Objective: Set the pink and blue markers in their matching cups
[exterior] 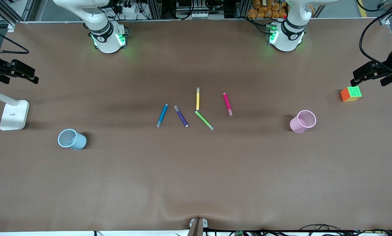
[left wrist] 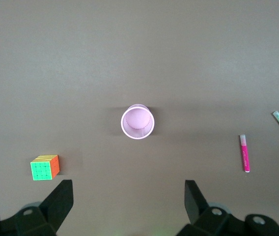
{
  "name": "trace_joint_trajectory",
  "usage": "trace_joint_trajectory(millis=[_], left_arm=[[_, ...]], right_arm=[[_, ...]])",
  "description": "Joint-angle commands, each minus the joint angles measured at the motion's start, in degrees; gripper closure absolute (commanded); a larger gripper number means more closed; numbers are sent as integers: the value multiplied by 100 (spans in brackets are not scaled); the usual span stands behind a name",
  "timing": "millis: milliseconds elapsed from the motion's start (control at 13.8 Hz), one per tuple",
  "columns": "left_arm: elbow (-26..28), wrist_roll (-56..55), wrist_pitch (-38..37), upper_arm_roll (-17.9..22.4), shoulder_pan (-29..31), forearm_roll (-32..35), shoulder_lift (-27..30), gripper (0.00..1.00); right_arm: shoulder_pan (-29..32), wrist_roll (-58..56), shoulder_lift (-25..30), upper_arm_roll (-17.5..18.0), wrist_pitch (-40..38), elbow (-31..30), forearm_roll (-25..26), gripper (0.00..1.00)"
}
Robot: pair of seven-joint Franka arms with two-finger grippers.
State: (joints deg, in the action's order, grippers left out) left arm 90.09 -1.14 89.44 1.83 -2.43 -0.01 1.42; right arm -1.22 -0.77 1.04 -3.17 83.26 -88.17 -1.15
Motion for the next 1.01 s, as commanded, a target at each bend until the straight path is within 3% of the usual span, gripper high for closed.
trace_joint_trajectory(millis=[0, 942], left_arm=[[-53, 35, -93, -25, 23, 89, -10, 0], [43, -88, -436, -165, -82, 62, -370, 0]], right_arm=[[-19, 7, 63, 9, 23, -34, 62, 0], [-159, 16, 1, 9, 112, -51, 53, 0]])
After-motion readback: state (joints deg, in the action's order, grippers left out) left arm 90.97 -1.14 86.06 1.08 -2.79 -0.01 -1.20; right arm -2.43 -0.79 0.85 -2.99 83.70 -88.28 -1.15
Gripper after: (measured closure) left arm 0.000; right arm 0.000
